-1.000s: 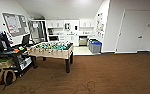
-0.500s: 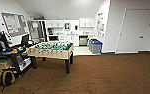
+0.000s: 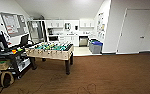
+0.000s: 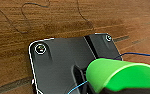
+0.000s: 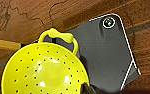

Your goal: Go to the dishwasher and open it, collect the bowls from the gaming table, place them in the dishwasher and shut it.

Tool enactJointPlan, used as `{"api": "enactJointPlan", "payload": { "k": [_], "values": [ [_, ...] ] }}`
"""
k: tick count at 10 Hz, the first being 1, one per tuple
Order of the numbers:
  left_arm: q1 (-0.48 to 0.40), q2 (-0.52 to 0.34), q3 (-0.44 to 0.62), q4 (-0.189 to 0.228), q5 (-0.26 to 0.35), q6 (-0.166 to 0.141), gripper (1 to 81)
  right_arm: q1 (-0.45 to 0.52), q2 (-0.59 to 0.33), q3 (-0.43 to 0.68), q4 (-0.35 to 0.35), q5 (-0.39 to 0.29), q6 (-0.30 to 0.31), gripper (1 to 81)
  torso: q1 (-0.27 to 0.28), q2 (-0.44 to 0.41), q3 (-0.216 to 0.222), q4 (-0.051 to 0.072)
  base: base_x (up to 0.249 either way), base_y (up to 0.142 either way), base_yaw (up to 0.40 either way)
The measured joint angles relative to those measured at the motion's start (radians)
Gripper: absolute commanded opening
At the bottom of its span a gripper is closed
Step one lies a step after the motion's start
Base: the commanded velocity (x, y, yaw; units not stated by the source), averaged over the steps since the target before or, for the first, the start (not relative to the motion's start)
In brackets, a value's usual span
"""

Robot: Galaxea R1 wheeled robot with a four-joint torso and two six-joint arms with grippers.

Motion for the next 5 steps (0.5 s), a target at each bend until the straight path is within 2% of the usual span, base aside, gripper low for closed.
{"api": "enactJointPlan", "payload": {
  "k": [5],
  "values": [
    [0.0, 0.01, -0.001, 0.004, 0.0, 0.0, 1.0, 0.002, 0.0, -0.001, 0.0, -0.001, 0.0, 1.0, 0.0, 0.0, 0.0, 0.0, 0.098, 0.0, 0.0]
  ]
}}
